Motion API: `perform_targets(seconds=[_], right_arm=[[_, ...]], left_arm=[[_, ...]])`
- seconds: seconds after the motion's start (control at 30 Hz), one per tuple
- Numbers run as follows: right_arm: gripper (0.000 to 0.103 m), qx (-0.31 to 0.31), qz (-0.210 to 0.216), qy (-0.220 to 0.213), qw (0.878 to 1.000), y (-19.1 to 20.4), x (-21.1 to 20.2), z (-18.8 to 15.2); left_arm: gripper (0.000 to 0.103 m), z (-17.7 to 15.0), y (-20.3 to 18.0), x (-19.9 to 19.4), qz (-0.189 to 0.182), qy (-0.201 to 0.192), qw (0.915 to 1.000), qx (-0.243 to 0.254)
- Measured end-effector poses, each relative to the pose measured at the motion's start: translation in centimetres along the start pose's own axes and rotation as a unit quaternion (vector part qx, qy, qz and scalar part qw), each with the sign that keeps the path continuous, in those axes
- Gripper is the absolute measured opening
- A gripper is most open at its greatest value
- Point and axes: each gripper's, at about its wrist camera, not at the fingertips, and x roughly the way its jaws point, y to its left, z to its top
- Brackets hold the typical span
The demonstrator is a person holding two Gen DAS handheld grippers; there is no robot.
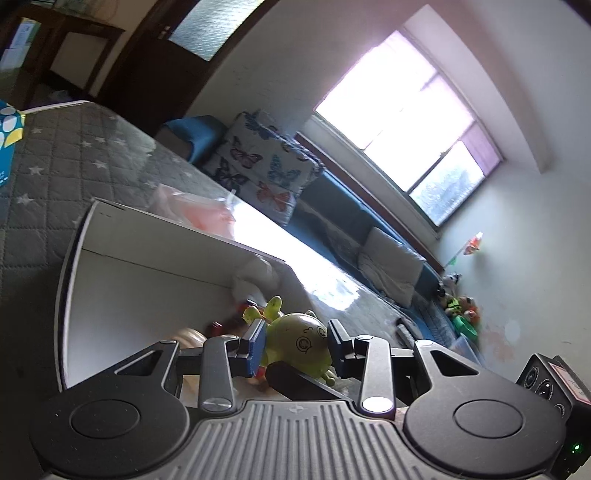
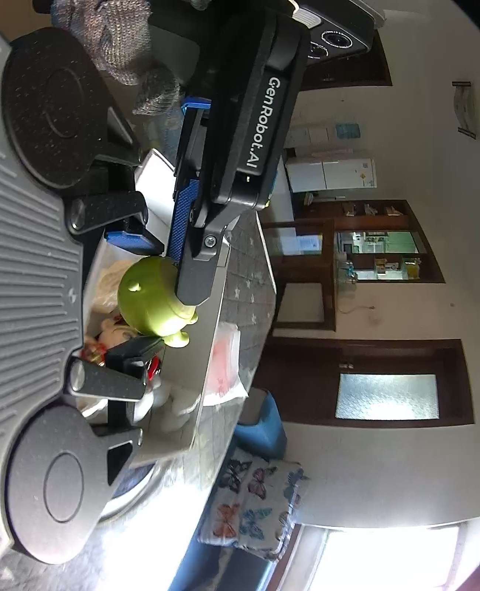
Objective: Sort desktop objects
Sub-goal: 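Carry the alien toy with both tools into the gray box and release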
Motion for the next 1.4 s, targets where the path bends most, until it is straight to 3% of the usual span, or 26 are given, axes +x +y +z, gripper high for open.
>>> perform_targets(seconds=[0.23, 0.7, 0.97, 1.4], right_arm=[[0.048, 0.007, 0.025, 0.031, 0.999, -0.6, 3.8, -0.1], [0.049, 0.046, 0.036, 0.060, 0.997, -3.0, 8.2, 0.2], [0.049, 0.061, 0.043, 0.097, 0.992, -3.6, 11.5, 1.3], [0.049, 0.057, 0.028, 0.118, 0.991, -3.4, 12.2, 1.7]], left_arm=[[0.039, 0.8, 2.9, 2.1, 0.023, 0.011, 0.9995, -0.020], [0.039, 2.4, 5.0, 5.8, 0.046, 0.019, 0.9980, -0.039], [0.039, 3.4, 7.1, 7.5, 0.066, 0.025, 0.9959, -0.057], [0.039, 3.2, 7.2, 7.7, 0.069, 0.043, 0.9952, -0.055]])
